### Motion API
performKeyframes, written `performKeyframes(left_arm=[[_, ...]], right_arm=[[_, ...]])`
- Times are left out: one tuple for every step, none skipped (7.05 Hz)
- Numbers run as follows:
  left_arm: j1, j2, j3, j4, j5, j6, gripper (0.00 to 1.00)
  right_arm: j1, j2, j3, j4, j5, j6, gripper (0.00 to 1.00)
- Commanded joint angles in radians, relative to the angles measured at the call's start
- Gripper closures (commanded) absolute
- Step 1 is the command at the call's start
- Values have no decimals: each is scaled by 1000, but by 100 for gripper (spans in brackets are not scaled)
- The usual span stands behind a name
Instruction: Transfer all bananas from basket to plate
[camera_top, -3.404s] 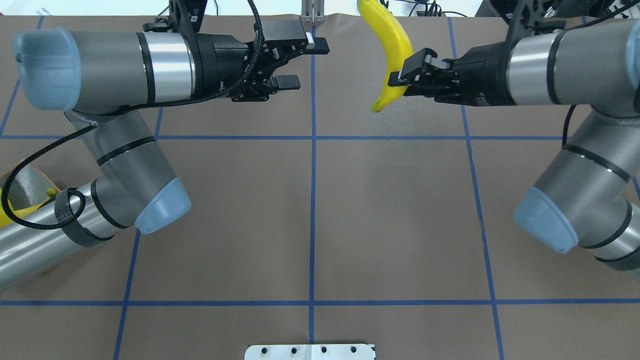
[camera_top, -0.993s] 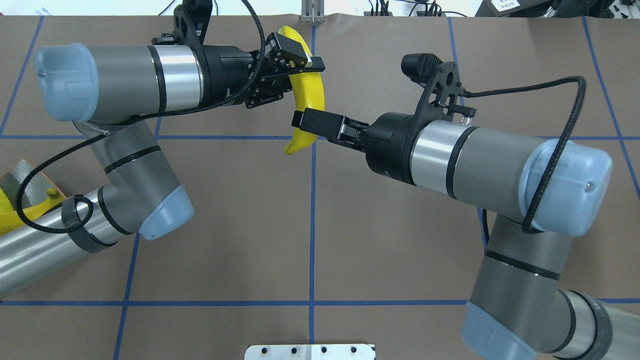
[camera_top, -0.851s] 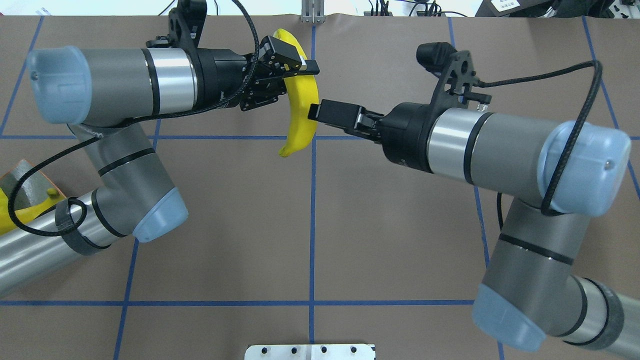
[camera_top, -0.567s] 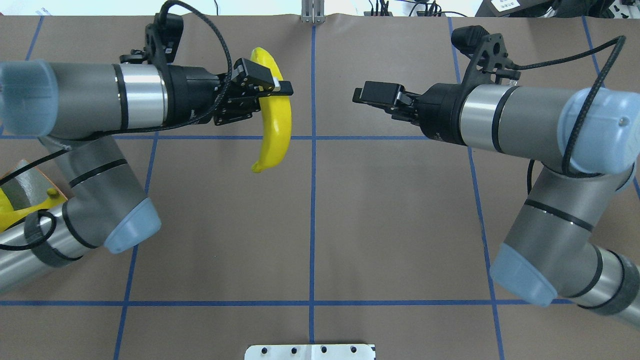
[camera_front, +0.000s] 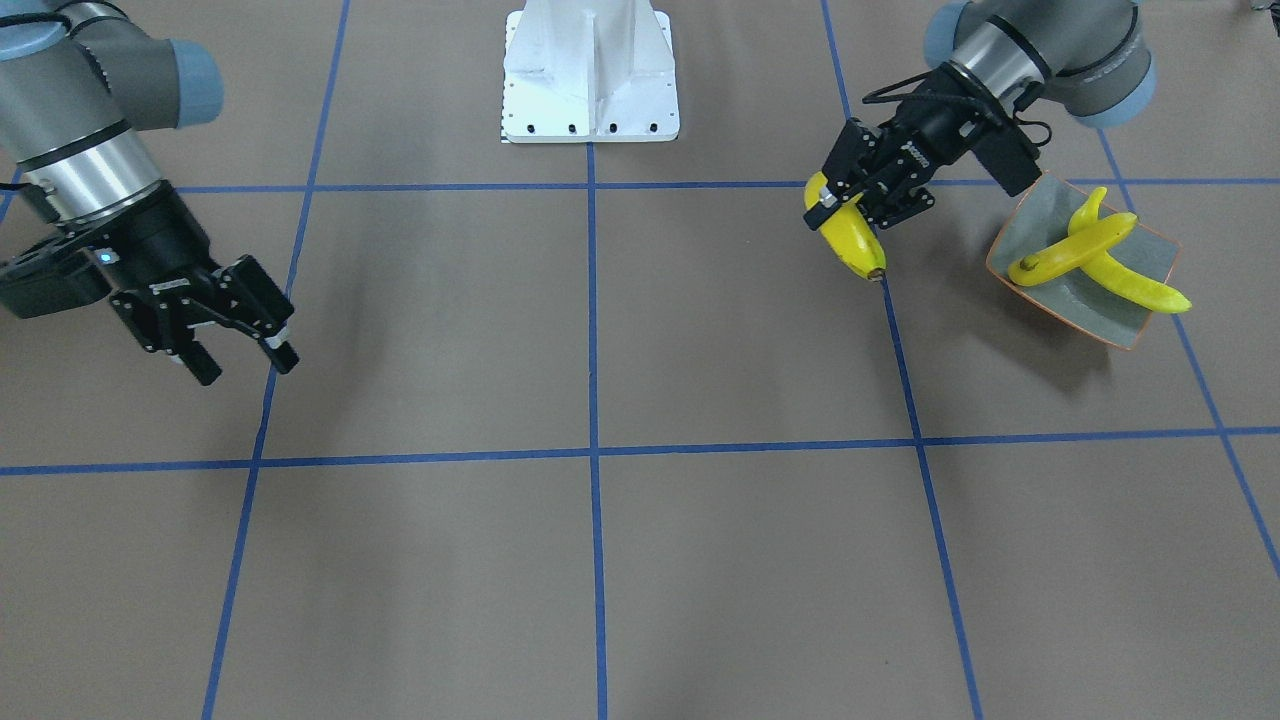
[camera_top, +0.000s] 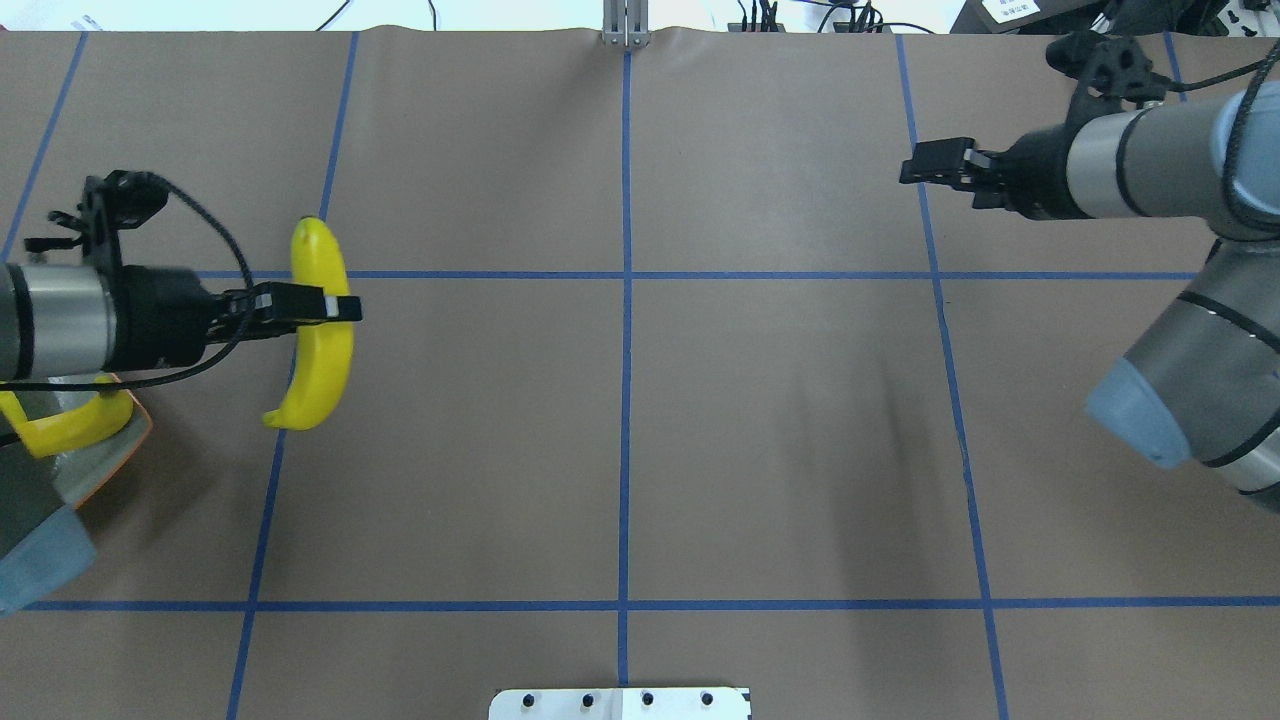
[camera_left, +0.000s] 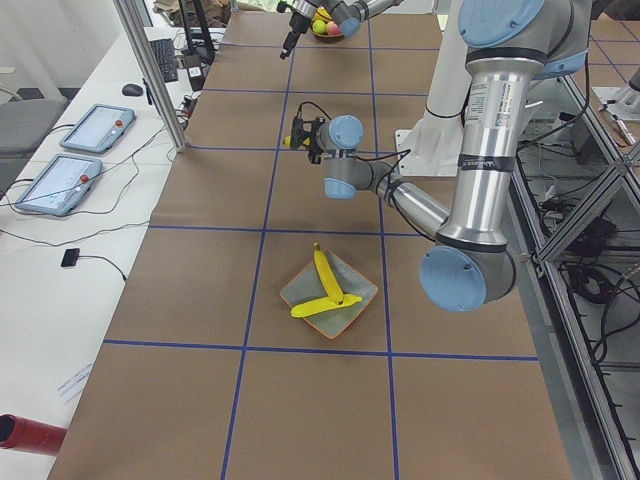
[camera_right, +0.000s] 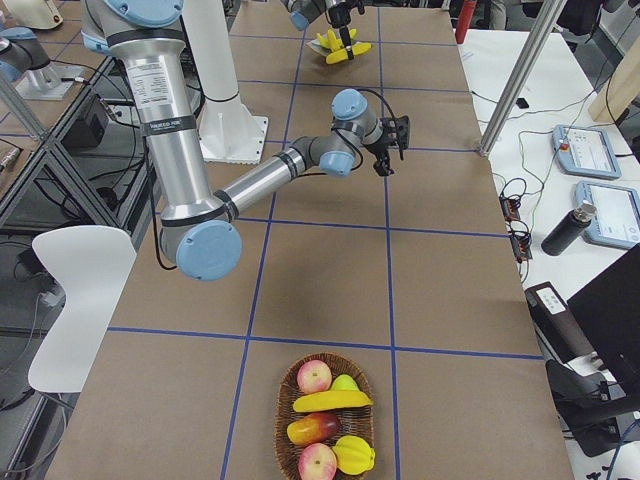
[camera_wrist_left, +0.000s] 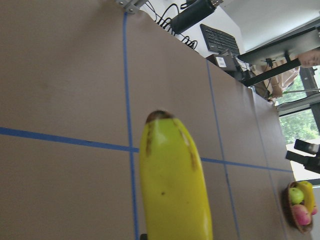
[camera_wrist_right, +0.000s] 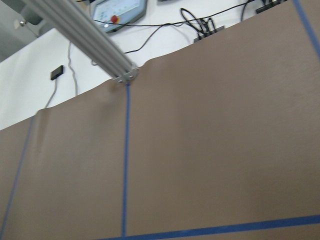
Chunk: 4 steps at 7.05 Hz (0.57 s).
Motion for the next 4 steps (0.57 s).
performKeyframes(left_arm=[[-3,199,-18,0,5,237,100],[-20,265,-18,-2,7,357,100],[-37,324,-16,0,10,483,100],[-63,370,-15,0,11,604,100]], right_arm=[[122,-87,-39,5,123,-160,0],[156,-85,-86,5,137,-210,0],[196,-86,-143,5,155,-300,0],[243,-86,-201,6,193,-382,0]])
